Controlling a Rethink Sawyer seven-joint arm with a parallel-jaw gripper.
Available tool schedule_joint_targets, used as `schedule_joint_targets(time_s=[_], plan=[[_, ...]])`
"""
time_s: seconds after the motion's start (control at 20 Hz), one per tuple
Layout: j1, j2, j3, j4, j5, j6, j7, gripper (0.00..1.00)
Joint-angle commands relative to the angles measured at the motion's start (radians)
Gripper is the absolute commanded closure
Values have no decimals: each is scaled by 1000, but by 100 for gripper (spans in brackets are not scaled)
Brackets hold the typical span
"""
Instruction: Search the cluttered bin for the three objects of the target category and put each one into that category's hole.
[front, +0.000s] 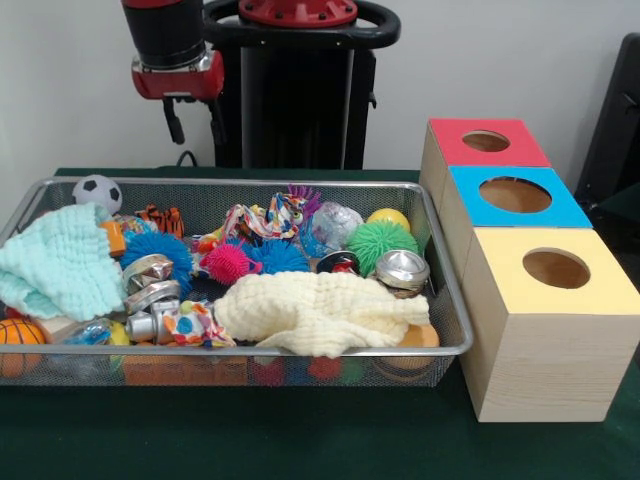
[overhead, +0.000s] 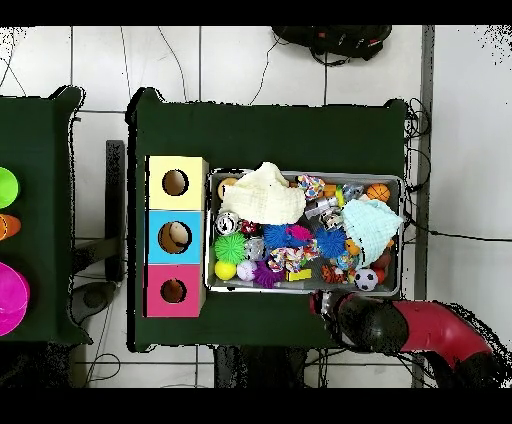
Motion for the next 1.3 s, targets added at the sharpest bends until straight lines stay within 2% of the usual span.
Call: schedule_joint_targets(time_s=[0.05,0.35,0.75,1.0,1.15,1.3], plan=[[21,79,40,-167,-57,84,-180,0],[29,115,38,-221,-99,62,-204,0],[58,145,37,-297,-94,109,-219,0],[47,171,39,-320,-102,108,-248,0],[43,168,37,-308,-101,112,-254,0],[34,136,23,-234,-132,42,-219,0]])
